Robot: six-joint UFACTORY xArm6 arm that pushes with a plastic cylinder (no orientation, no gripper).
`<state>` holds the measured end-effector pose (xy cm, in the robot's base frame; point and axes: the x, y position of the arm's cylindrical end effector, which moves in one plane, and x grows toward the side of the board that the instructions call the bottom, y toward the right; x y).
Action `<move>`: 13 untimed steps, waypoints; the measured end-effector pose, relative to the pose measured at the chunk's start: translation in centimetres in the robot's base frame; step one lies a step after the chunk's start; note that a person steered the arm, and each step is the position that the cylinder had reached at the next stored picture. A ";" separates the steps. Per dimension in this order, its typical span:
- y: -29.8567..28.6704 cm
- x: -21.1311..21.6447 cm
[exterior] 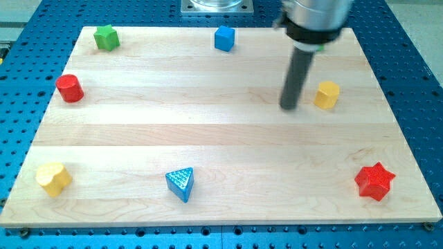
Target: Slide the green circle diagonal to the top left of the hexagon
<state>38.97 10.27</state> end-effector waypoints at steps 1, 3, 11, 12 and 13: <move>2.2 -6.2; 21.1 -15.3; 10.2 -17.1; 12.3 -17.7; 15.0 -16.5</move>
<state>22.48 25.25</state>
